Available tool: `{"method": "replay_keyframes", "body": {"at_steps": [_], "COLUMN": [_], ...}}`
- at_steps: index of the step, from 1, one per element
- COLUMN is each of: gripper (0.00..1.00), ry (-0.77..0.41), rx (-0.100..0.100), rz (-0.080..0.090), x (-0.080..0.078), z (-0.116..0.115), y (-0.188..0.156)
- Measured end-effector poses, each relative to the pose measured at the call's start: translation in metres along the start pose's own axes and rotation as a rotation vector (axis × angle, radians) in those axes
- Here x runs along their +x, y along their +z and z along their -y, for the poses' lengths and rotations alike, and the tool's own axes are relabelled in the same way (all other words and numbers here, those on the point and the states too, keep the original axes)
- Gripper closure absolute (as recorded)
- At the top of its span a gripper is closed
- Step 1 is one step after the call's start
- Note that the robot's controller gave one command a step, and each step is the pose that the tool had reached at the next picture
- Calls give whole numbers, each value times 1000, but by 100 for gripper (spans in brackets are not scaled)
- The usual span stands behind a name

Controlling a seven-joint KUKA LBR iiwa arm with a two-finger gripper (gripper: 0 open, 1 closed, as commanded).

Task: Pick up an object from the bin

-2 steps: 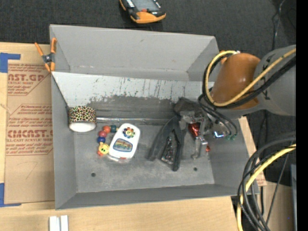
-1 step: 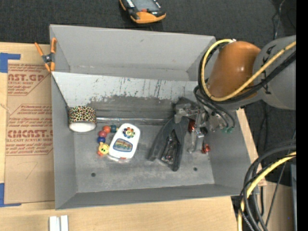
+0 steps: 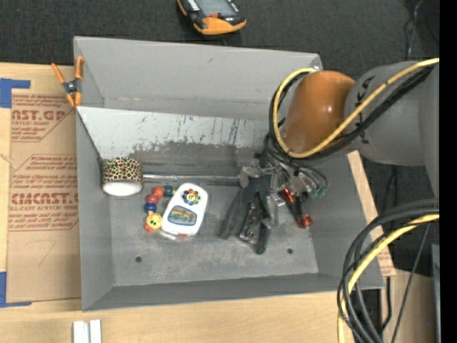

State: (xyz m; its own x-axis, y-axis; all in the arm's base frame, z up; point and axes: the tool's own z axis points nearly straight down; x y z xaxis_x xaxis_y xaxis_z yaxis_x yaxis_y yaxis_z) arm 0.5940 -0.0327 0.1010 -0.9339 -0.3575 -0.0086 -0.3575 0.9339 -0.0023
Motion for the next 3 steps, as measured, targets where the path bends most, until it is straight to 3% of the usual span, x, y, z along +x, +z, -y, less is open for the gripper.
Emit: {"method": "replay_keyframes", "body": {"at_steps": [1, 2, 3], "gripper": [0, 100, 100], "ry": [-119, -577, -577], "rx": [10, 1, 1], "rz": [13, 9, 9], "x": [-4, -3, -3], "z": [-15, -18, -18], "y": [29, 26, 26]}}
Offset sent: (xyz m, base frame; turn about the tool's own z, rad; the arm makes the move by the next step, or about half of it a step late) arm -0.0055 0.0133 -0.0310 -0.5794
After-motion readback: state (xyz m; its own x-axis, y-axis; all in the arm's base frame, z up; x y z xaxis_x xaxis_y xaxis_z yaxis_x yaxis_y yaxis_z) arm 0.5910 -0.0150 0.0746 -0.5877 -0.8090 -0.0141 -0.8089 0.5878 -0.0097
